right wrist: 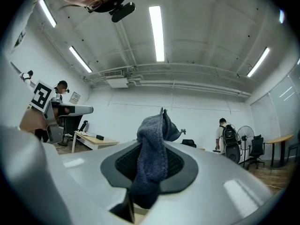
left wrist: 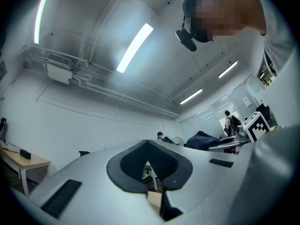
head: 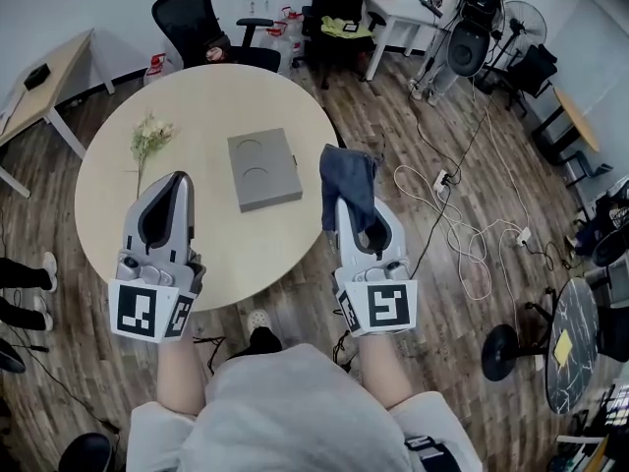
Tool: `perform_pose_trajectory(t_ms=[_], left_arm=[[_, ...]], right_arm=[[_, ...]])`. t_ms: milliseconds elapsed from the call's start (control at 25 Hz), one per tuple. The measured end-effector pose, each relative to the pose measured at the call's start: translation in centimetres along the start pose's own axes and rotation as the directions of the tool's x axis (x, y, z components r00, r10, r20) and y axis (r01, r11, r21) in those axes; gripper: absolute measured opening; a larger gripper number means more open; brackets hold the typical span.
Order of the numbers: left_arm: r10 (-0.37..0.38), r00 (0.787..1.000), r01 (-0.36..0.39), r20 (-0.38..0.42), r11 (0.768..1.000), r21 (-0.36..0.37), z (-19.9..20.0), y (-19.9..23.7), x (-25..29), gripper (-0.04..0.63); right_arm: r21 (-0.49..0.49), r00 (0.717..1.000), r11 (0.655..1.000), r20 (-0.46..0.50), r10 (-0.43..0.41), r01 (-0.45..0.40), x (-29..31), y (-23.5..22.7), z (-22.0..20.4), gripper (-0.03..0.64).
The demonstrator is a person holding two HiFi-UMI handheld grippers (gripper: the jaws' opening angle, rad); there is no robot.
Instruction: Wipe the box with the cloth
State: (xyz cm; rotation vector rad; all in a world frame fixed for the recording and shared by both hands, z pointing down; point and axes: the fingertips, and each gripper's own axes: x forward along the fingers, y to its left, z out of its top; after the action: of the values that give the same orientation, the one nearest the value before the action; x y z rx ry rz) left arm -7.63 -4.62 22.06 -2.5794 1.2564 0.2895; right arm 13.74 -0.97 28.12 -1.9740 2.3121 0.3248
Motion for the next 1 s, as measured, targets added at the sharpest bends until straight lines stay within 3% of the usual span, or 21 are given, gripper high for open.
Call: perform_pose_trajectory(t_ms=[520,1000], left_arm=[[-0.06,0.998,0.06,0.003,0.998,-0.014,-2.9,6.7,6.3,0.008],[-0.09,0.996,0.09,-0.008,0.993,-0.079,-6.7,10.3,8.9,0.008]], right_arm=[[-0.016,0.998,0.998,-0.018,-0.054,0.053,8.3,0.6,-1.6,0.091],[0.006,0.995,0.997,-0.07,-0.074,0.074,12.4,1.8,-3.7,0.091]])
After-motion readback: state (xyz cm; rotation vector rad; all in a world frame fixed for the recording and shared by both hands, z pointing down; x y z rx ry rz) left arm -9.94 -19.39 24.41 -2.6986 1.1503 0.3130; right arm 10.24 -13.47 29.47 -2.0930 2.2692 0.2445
